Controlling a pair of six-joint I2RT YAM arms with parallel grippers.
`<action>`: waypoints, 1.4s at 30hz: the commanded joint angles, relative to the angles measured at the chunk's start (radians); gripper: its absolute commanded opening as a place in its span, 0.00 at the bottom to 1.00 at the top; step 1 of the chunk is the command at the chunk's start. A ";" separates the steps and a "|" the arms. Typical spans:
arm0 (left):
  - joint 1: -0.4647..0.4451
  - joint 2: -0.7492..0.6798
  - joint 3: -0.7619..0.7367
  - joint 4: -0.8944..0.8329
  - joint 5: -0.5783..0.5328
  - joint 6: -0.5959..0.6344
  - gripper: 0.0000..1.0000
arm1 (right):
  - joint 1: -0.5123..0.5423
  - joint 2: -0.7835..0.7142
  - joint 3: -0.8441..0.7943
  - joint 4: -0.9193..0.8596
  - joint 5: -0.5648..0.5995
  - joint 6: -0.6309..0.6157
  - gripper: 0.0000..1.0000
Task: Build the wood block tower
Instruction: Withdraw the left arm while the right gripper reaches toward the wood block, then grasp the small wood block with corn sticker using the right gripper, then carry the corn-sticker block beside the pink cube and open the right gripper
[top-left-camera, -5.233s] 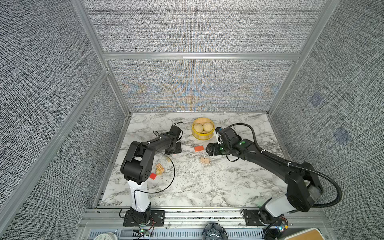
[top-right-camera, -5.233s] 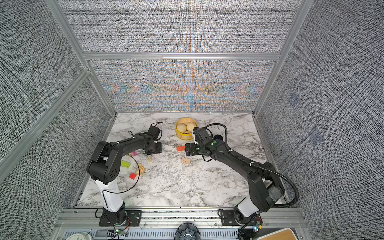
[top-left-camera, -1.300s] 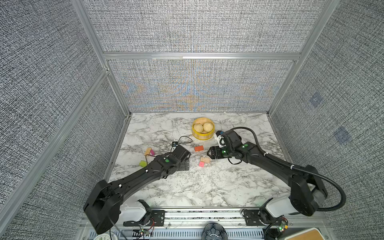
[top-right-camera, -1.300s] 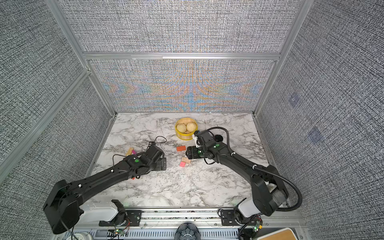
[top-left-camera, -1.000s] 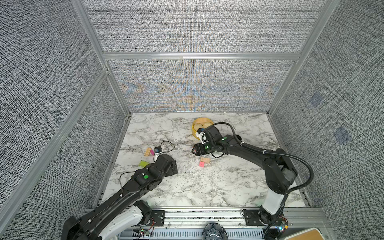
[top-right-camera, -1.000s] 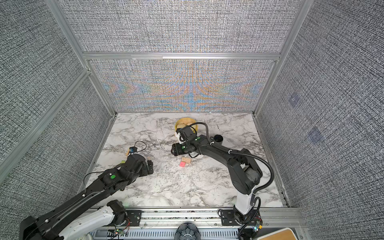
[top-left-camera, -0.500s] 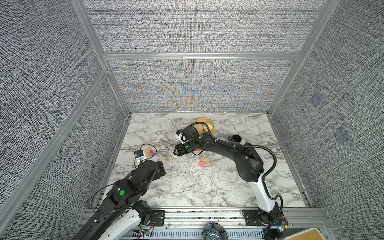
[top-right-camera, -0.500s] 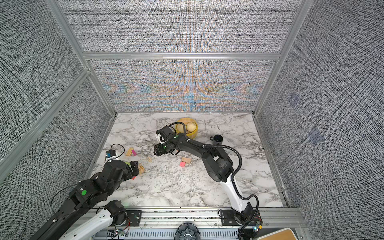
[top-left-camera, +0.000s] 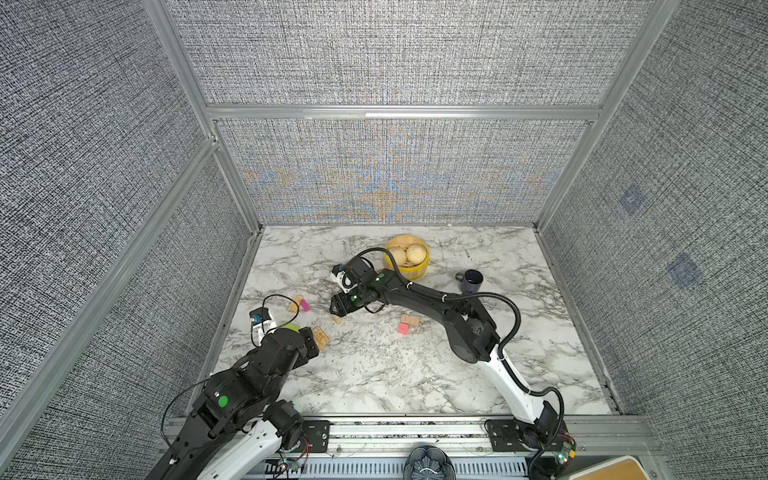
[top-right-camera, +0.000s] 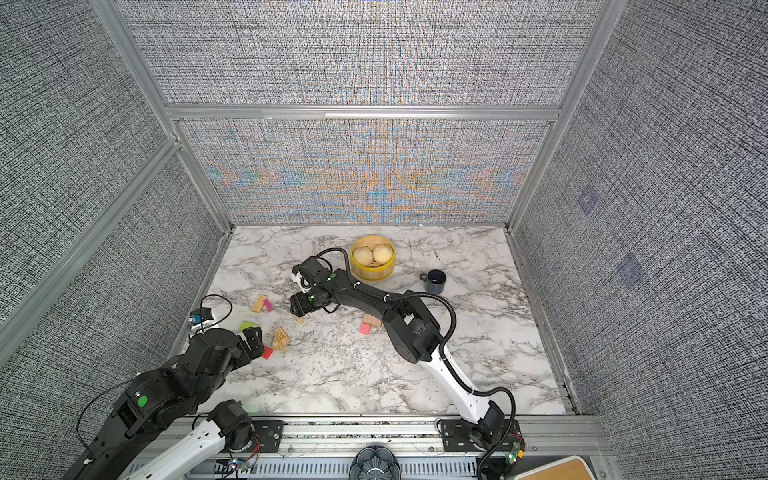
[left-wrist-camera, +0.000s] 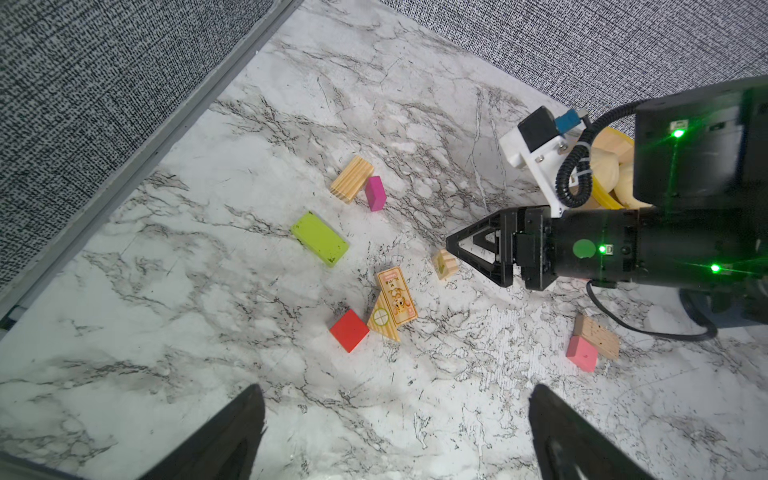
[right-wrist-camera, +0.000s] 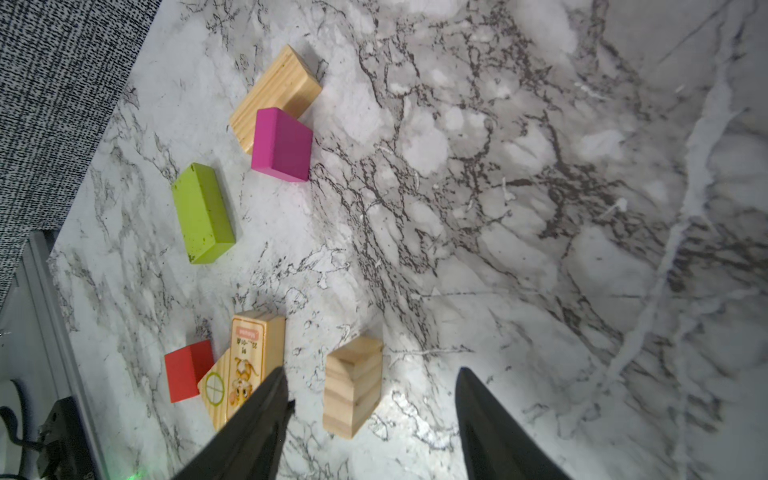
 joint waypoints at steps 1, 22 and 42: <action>0.000 -0.005 0.005 -0.036 -0.022 -0.015 1.00 | 0.011 0.009 0.020 -0.034 0.012 -0.026 0.66; -0.012 -0.006 -0.007 -0.019 -0.035 -0.004 0.99 | 0.047 0.037 0.020 -0.062 0.093 -0.033 0.29; 0.005 0.352 0.018 0.386 0.028 0.179 1.00 | -0.014 -0.235 -0.281 -0.008 0.111 0.002 0.00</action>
